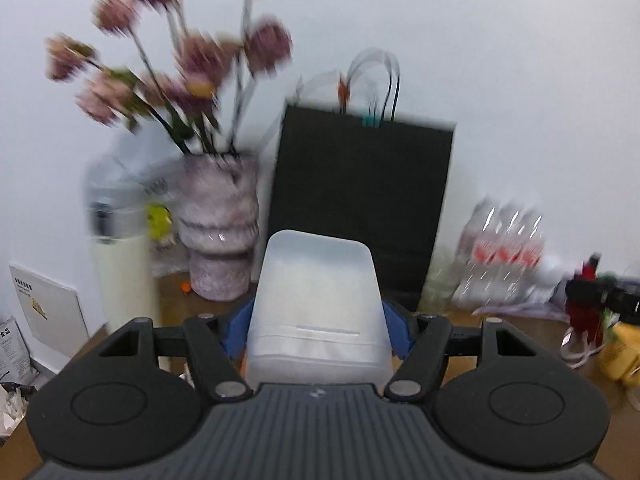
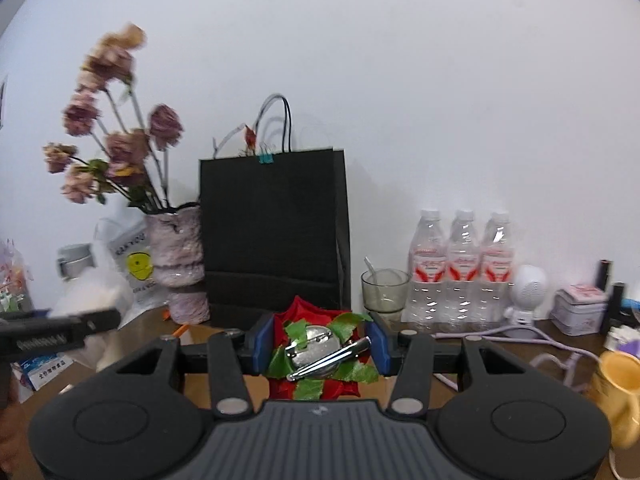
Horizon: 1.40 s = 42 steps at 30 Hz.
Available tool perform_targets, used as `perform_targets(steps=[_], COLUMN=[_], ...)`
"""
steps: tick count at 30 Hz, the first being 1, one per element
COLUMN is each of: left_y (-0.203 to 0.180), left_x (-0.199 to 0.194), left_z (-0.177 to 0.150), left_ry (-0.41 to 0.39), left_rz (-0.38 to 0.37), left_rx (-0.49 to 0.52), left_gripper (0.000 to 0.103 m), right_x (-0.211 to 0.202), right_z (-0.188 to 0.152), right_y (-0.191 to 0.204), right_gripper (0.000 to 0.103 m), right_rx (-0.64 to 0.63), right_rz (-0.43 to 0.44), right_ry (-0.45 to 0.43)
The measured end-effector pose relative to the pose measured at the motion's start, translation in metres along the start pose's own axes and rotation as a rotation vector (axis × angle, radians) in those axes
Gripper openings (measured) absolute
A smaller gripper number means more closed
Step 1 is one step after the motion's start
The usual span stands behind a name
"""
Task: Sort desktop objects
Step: 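Lower the white container and rose brooch into the box and open both tools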
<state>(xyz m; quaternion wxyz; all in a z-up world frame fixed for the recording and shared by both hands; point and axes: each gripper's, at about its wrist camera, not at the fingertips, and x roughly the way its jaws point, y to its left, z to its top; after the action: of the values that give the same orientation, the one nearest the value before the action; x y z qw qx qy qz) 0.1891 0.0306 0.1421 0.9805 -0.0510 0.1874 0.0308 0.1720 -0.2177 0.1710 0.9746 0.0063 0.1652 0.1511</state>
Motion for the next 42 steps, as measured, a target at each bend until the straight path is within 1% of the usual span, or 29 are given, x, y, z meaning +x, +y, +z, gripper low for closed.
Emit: perform_targets(steps=[2, 3, 4, 5, 6, 7, 9, 10, 11, 12, 14, 17, 18, 19, 20, 21, 22, 25, 26, 27, 30, 32, 33, 34, 36, 37, 39, 40, 42], left_y=[-0.004, -0.005, -0.005, -0.005, -0.002, -0.001, -0.002, -0.005, -0.008, -0.01, -0.014, -0.019, -0.02, -0.019, -0.019, -0.016, -0.014, -0.008, -0.004, -0.001, 0.009, 0.014, 0.015, 0.016, 0.013, 0.01, 0.009, 0.009, 0.011], left_x=[0.044, 0.063, 0.086, 0.102, 0.116, 0.131, 0.151, 0.16, 0.167, 0.172, 0.181, 0.186, 0.187, 0.186, 0.187, 0.184, 0.18, 0.158, 0.149, 0.142, 0.113, 0.092, 0.081, 0.071, 0.053, 0.042, 0.024, 0.012, -0.014], left_z=[0.006, 0.007, 0.007, 0.005, 0.002, -0.001, -0.011, -0.016, -0.021, -0.024, -0.03, -0.037, -0.036, -0.036, -0.033, -0.03, -0.023, -0.001, 0.007, 0.014, 0.033, 0.041, 0.044, 0.045, 0.046, 0.047, 0.049, 0.051, 0.051], left_ry=[0.112, 0.158, 0.231, 0.281, 0.323, 0.372, 0.432, 0.466, 0.503, 0.534, 0.581, 0.582, 0.585, 0.589, 0.59, 0.59, 0.586, 0.549, 0.533, 0.525, 0.515, 0.507, 0.507, 0.507, 0.51, 0.507, 0.485, 0.464, 0.384], left_rz=[-0.018, -0.022, -0.034, -0.035, -0.013, 0.006, 0.014, 0.027, 0.025, 0.016, 0.009, 0.054, 0.056, 0.052, 0.05, 0.051, 0.055, 0.033, 0.03, 0.032, 0.036, 0.032, 0.03, 0.026, 0.022, 0.037, 0.05, 0.05, 0.065], left_rx=[0.043, 0.051, 0.078, 0.08, 0.06, 0.064, 0.08, 0.105, 0.125, 0.132, 0.146, 0.196, 0.199, 0.189, 0.176, 0.164, 0.15, 0.126, 0.116, 0.102, 0.035, -0.017, -0.037, -0.042, 0.011, 0.044, 0.065, 0.062, 0.05], left_gripper=[0.068, 0.068, 0.068, 0.068, 0.068, 0.068, 0.068, 0.068, 0.069, 0.069, 0.069, 0.068, 0.07, 0.075, 0.078, 0.081, 0.082, 0.083, 0.084, 0.084, 0.085, 0.092, 0.098, 0.099, 0.099, 0.1, 0.101, 0.102, 0.102], right_x=[0.044, 0.066, 0.09, 0.112, 0.136, 0.155, 0.189, 0.202, 0.213, 0.221, 0.234, 0.241, 0.244, 0.247, 0.25, 0.251, 0.249, 0.235, 0.229, 0.218, 0.192, 0.172, 0.163, 0.155, 0.135, 0.124, 0.102, 0.091, 0.07], right_z=[0.008, 0.011, 0.01, 0.008, 0.004, -0.001, -0.013, -0.019, -0.025, -0.03, -0.039, -0.048, -0.049, -0.051, -0.051, -0.05, -0.048, -0.032, -0.024, -0.017, 0.0, 0.009, 0.012, 0.015, 0.018, 0.019, 0.023, 0.025, 0.028], right_y=[-0.008, -0.011, -0.014, -0.017, -0.021, -0.023, -0.028, -0.028, -0.025, -0.022, -0.016, -0.014, -0.012, -0.009, -0.006, -0.004, -0.002, -0.007, -0.008, -0.007, -0.008, -0.009, -0.01, -0.012, -0.011, -0.01, -0.006, -0.004, 0.001], right_gripper=[0.047, 0.047, 0.047, 0.047, 0.047, 0.047, 0.047, 0.047, 0.047, 0.048, 0.048, 0.048, 0.051, 0.052, 0.056, 0.061, 0.065, 0.068, 0.068, 0.069, 0.071, 0.075, 0.078, 0.08, 0.08, 0.08, 0.082, 0.084, 0.084], right_rx=[0.009, 0.009, 0.014, 0.013, 0.018, 0.03, 0.057, 0.053, 0.025, -0.002, -0.022, 0.043, 0.067, 0.083, 0.095, 0.115, 0.145, 0.224, 0.222, 0.204, 0.146, 0.12, 0.112, 0.103, 0.079, 0.068, 0.048, 0.043, 0.042], right_rz=[0.006, 0.003, 0.0, 0.006, 0.017, 0.007, -0.012, -0.011, -0.018, -0.032, -0.014, 0.042, 0.056, 0.068, 0.084, 0.098, 0.107, 0.136, 0.143, 0.13, 0.065, 0.038, 0.031, 0.025, 0.013, 0.008, 0.009, 0.011, 0.017], right_ry=[0.043, 0.084, 0.143, 0.202, 0.27, 0.326, 0.44, 0.484, 0.519, 0.536, 0.579, 0.615, 0.626, 0.646, 0.665, 0.67, 0.664, 0.636, 0.624, 0.61, 0.595, 0.595, 0.598, 0.606, 0.621, 0.62, 0.608, 0.595, 0.545])
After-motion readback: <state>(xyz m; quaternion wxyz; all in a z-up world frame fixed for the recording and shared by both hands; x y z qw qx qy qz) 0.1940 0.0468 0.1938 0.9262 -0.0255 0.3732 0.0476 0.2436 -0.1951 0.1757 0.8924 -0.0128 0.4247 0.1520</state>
